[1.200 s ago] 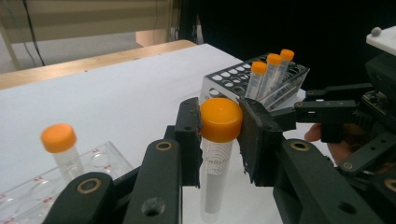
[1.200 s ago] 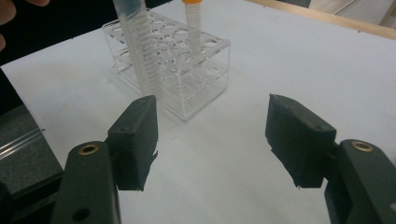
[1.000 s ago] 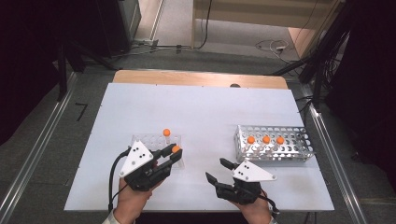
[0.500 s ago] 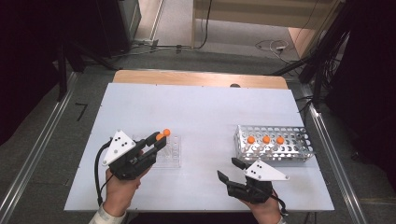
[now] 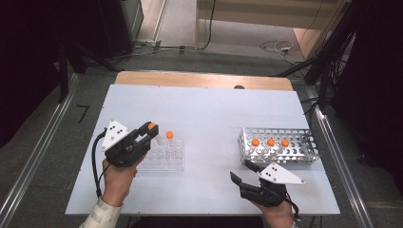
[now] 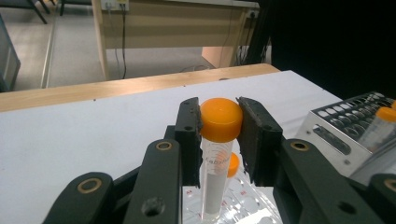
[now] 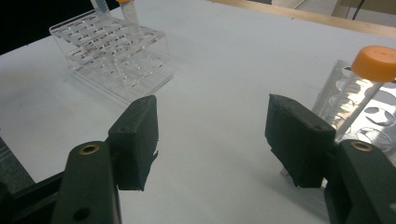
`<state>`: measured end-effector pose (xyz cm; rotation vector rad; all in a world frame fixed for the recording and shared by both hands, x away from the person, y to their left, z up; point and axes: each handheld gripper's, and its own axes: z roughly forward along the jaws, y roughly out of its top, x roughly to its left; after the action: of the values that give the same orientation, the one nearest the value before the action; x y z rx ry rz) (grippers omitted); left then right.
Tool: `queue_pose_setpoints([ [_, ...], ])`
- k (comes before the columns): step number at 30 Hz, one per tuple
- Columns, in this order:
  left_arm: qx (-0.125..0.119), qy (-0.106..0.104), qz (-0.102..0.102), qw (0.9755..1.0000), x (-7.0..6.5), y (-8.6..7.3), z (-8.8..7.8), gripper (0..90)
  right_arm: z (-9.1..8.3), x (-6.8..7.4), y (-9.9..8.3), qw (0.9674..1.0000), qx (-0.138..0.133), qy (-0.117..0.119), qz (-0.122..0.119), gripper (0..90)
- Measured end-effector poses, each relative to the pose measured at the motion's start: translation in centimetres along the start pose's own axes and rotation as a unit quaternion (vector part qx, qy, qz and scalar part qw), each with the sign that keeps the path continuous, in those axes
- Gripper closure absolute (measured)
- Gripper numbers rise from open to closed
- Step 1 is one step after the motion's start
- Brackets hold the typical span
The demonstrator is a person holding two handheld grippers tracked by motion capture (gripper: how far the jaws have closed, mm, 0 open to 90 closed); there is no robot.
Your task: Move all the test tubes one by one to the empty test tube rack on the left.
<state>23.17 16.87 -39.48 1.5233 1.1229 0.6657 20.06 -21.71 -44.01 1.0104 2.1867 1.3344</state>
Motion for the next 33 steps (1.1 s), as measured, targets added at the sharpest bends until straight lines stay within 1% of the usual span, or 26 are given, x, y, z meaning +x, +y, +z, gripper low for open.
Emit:
queue_pose_setpoints([
  [6,-0.001,0.004,-0.002,1.0000,0.4,0.2,0.9,70.0,-0.3,-0.4,-0.2,1.0000,0.000,-0.006,0.004,33.2],
  [11,0.002,0.008,0.002,1.0000,0.3,0.1,1.4,69.9,-0.4,-0.5,-0.3,0.9999,-0.001,-0.008,0.007,33.2],
  [20,0.005,0.012,0.022,0.9997,0.1,-0.4,2.0,69.9,-0.4,-0.7,-0.3,0.9999,0.001,-0.010,0.007,33.2],
  [24,0.014,0.012,0.030,0.9994,0.0,-0.9,2.3,69.9,-0.4,-0.7,-0.3,0.9999,0.001,-0.010,0.006,33.2],
  [33,0.023,0.016,0.036,0.9990,-0.1,-1.7,2.8,69.8,-0.4,-0.7,-0.4,0.9999,0.001,-0.009,0.007,33.2],
])
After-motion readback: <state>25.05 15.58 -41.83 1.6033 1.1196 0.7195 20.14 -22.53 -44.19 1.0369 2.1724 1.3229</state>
